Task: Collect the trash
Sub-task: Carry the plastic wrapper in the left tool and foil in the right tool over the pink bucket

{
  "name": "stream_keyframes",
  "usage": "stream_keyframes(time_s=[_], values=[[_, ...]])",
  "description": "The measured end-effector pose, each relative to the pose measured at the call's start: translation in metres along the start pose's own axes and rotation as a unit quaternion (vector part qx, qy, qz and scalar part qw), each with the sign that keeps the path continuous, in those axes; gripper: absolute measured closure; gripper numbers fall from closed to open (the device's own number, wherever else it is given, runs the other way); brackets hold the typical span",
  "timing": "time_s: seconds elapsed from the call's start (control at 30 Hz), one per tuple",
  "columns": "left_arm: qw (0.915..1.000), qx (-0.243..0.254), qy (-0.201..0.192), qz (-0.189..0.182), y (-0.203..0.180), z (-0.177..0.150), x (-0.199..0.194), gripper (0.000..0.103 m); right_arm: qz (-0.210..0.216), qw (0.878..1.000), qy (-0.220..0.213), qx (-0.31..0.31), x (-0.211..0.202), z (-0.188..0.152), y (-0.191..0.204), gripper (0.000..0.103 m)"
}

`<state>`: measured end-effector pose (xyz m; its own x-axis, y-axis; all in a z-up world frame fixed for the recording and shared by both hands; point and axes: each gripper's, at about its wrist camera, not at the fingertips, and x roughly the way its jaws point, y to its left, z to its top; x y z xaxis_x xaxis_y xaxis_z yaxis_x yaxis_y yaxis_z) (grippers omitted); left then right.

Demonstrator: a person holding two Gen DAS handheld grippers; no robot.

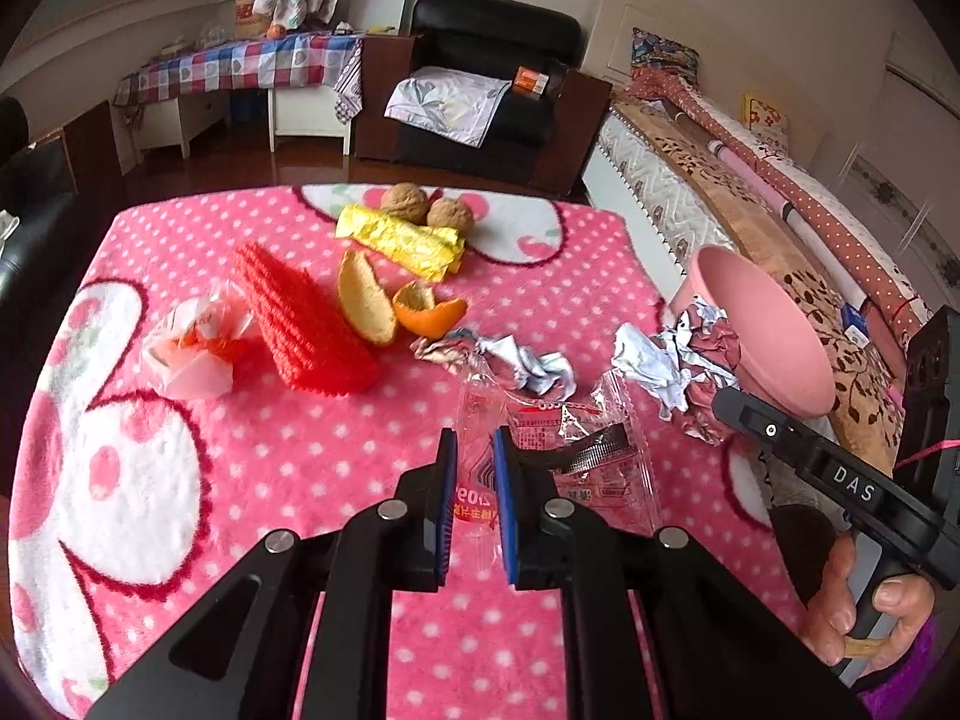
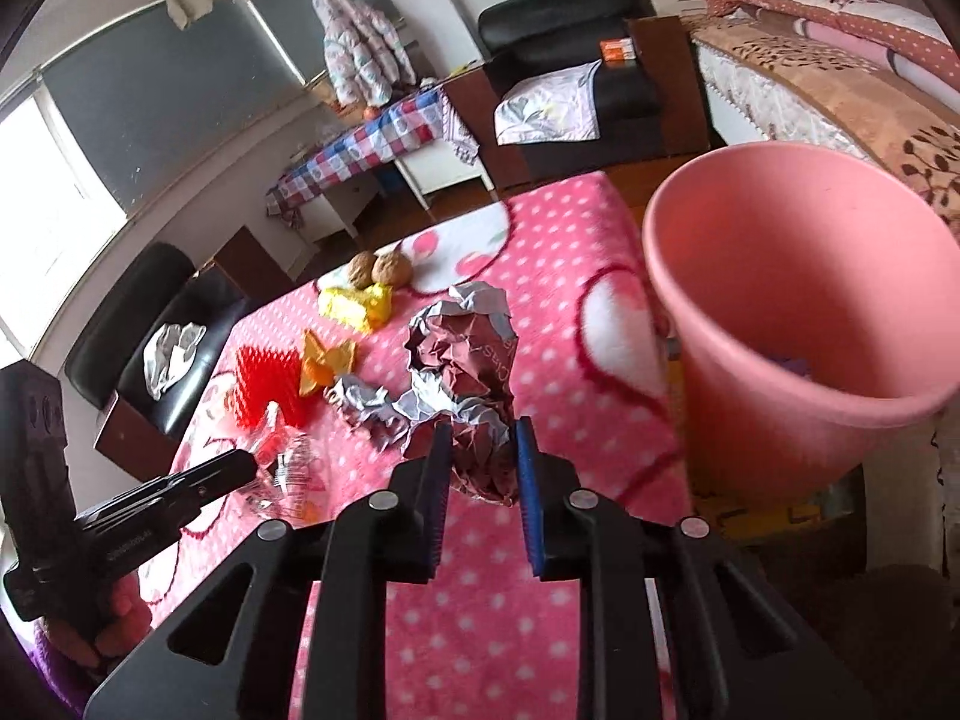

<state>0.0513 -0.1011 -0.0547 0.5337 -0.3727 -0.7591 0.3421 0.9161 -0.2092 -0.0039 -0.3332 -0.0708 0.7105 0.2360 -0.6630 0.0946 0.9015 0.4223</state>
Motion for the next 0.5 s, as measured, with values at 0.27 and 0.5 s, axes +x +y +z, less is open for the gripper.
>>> stream_keyframes(time_s=[0.27,0.5], values=[[0.9998,0.009,-0.018,-0.001,-0.015,0.008,-0.012,0.092,-0.008,0.999,-0.03,0.024,-0.02,0.006,-0.018,0.082],[0.9988,0.02,-0.042,-0.012,-0.031,0.021,-0.024,0.092,-0.016,0.997,-0.058,0.041,-0.037,0.012,-0.033,0.082]])
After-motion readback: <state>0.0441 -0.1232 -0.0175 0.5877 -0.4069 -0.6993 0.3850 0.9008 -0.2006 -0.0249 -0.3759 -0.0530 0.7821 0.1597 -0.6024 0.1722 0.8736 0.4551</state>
